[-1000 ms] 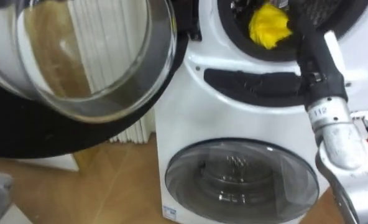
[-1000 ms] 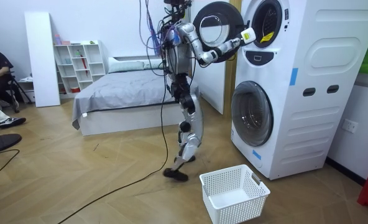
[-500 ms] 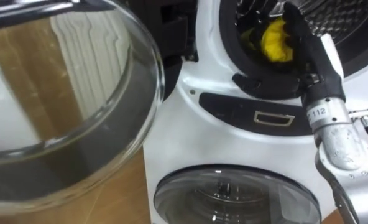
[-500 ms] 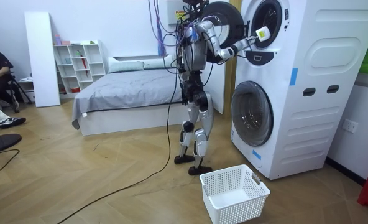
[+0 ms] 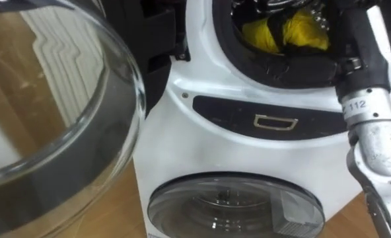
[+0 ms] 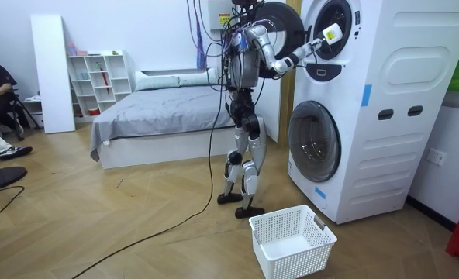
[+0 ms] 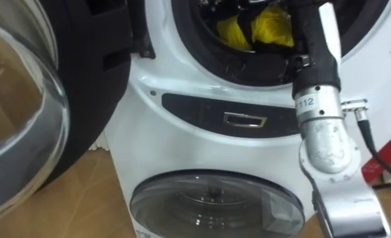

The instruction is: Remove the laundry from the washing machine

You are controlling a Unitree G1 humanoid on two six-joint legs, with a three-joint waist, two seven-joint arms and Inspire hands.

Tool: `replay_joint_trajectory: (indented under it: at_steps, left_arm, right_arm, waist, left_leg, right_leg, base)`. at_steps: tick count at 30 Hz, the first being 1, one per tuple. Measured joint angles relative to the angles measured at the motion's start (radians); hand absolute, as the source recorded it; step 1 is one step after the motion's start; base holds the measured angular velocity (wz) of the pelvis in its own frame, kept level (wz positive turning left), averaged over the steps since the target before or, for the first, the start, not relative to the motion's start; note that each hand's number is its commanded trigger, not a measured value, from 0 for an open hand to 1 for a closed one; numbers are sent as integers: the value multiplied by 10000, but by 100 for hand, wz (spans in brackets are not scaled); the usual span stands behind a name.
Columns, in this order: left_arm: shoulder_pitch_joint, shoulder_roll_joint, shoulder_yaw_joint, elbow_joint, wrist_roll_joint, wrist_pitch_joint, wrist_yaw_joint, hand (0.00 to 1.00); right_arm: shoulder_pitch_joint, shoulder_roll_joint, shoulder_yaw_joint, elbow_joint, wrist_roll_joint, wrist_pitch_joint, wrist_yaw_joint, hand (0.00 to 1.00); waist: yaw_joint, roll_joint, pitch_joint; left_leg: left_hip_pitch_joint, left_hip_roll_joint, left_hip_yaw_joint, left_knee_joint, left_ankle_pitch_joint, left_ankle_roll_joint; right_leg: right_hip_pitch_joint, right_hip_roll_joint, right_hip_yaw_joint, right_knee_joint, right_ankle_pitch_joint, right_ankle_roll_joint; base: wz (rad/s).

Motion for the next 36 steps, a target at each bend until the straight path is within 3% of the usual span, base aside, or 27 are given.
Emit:
replay_joint_trajectory:
  at_steps: [6,13,15,18,24,29,30,33,36]
  left_arm:
    - [569,17,10,-3,9,44,0,0]
    - [585,-55,242,-322,4,115,-1,0]
    - [571,-88,244,-323,-10,159,-1,0]
    - [508,-132,243,-323,1,247,-2,0]
    - [456,-163,200,-290,-40,251,-3,0]
    - [152,-164,205,-47,-182,465,-4,0]
    - [45,-164,205,29,-182,471,-4,0]
    - [-189,-166,205,285,-180,498,-3,0]
    - [-164,-146,212,307,-152,713,-3,0]
  right_arm:
    - [33,-60,5,-376,442,0,43,0]
    - [127,-63,-393,-692,403,15,454,0]
    - [183,-58,-399,-706,375,21,478,0]
    - [267,-58,-399,-708,255,28,610,0]
    - [384,-59,-360,-607,-71,36,879,0]
    - [-32,-60,-270,421,-92,143,1127,0]
    - [-232,-64,-273,836,-133,235,1202,0]
    - [-398,-64,-264,1101,-265,592,1421,0]
    - [-735,-64,-79,1131,-428,829,1555,0]
  waist:
    - [-506,72,10]
    - [-803,213,-12]
    - [-816,302,-58]
    - [-825,265,-90]
    - [-713,259,-65]
    - [-419,90,-1]
    - [-299,12,47]
    - [5,-142,9]
    - [122,-155,7]
  left_leg:
    - [58,30,8,1,-1,-2]
    - [4,100,104,-21,-160,-137]
    - [-14,212,126,4,-375,-57]
    - [-1,223,125,61,-376,-58]
    - [145,234,124,42,-384,-71]
    - [126,239,96,44,-391,-83]
    - [107,238,96,48,-391,-84]
    - [-30,241,90,56,-391,-83]
    - [-42,241,18,82,-388,-79]
  right_leg:
    - [32,22,5,-2,2,-4]
    - [35,65,-81,47,43,-64]
    - [4,191,-78,68,89,-88]
    - [50,197,-79,62,122,-109]
    - [180,219,-60,58,127,-113]
    - [172,221,-162,61,126,-113]
    - [151,221,-163,61,126,-113]
    - [19,222,-205,50,126,-113]
    - [3,205,-306,42,125,-112]
  base:
    - [-5]
    - [6]
    - [-2]
    - [-2]
    - [0]
    - [0]
    - [0]
    - [0]
    - [4]
